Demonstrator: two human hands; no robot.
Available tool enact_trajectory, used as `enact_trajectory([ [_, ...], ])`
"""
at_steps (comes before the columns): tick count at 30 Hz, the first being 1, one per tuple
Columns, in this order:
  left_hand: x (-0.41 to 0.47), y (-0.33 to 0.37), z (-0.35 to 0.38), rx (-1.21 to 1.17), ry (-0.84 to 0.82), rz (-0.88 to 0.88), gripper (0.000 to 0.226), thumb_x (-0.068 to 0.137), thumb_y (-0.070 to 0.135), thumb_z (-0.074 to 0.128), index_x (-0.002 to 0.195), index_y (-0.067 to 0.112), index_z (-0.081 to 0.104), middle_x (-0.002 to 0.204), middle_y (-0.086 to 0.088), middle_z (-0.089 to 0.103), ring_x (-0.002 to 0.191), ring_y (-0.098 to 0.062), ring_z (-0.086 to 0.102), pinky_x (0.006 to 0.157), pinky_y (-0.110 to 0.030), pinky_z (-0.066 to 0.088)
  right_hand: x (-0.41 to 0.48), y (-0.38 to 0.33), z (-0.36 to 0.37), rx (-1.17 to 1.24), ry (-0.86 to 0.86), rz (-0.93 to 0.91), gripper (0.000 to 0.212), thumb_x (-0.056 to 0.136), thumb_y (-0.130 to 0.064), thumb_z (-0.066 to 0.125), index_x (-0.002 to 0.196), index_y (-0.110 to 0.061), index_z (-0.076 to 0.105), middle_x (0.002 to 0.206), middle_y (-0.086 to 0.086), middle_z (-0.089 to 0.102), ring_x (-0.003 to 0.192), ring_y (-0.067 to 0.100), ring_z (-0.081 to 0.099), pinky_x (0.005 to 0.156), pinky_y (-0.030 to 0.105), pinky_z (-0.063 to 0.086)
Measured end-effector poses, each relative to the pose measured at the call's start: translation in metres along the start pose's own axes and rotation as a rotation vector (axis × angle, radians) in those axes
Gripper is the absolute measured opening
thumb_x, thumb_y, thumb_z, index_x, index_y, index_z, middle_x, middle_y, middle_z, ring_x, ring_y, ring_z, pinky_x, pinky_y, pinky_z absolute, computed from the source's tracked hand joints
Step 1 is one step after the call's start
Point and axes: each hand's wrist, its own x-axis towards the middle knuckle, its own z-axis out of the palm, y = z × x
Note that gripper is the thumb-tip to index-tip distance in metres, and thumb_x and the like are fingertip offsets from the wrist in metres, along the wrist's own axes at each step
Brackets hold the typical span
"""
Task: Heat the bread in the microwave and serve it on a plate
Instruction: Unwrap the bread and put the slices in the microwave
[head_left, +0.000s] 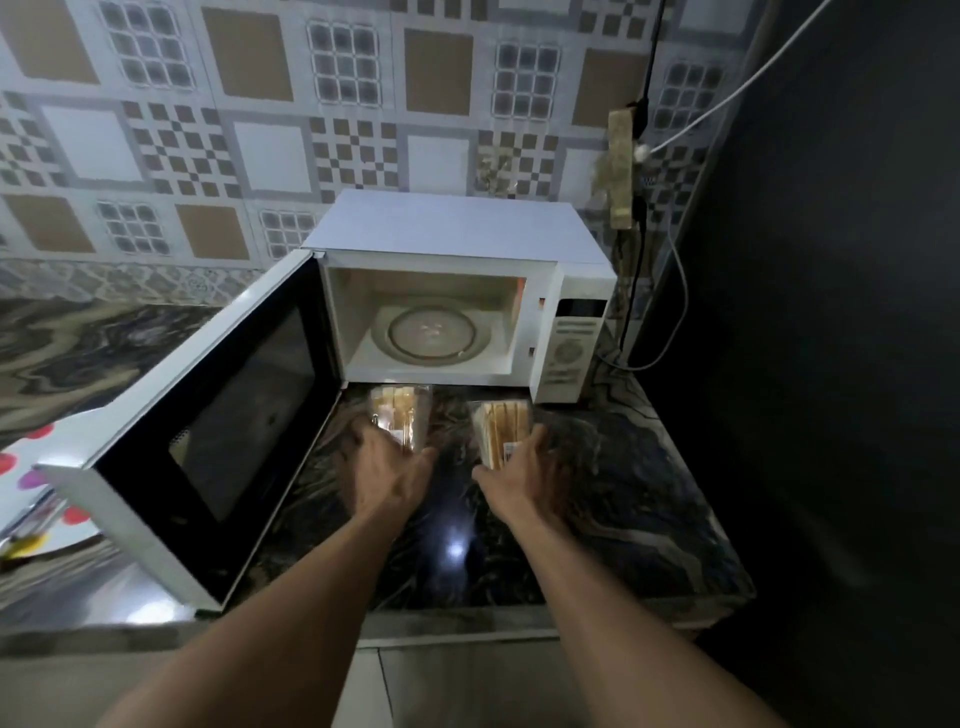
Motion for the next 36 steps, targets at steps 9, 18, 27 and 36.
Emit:
enact_trajectory([
  [9,0.02,-0.048,0.054,0.171,0.034,-0.012,0.094,0.07,0.045,0.082,0.137,-0.002,0.036,0.135,-0.025,0.051,0.124,-0.042,0.046,0.108,-0.044,0.033,0.014,0.03,0.054,-0.043,0.014,-0.009,0.088,0.066,-0.05,0.08,0.13,-0.018,0.028,0.128,0.022,0.053,0.119,0.04,0.05,0.097,0.047,0.045],
  [18,0.04,-0.058,0.073,0.154,0.066,-0.006,0.078,0.067,0.04,0.082,0.125,0.007,0.041,0.127,-0.022,0.056,0.118,-0.042,0.05,0.102,-0.044,0.036,0.036,0.031,0.066,-0.143,0.032,-0.043,0.097,0.063,-0.065,0.077,0.131,-0.017,0.027,0.124,0.024,0.056,0.115,0.041,0.053,0.096,0.047,0.045],
  [27,0.047,-0.062,0.072,0.145,0.079,0.017,0.086,0.066,0.039,0.084,0.131,0.006,0.04,0.13,-0.023,0.054,0.122,-0.042,0.048,0.105,-0.045,0.037,0.04,0.023,0.064,-0.148,0.016,-0.013,0.097,0.065,-0.07,0.075,0.128,-0.016,0.024,0.122,0.026,0.057,0.111,0.041,0.057,0.092,0.045,0.046],
  [36,0.053,-0.068,0.08,0.176,0.105,0.024,0.09,0.065,0.044,0.085,0.132,0.004,0.04,0.13,-0.023,0.055,0.123,-0.042,0.049,0.106,-0.045,0.034,0.043,0.02,0.062,-0.134,-0.015,0.011,0.102,0.068,-0.068,0.075,0.135,-0.016,0.018,0.128,0.026,0.053,0.116,0.042,0.054,0.095,0.045,0.042],
])
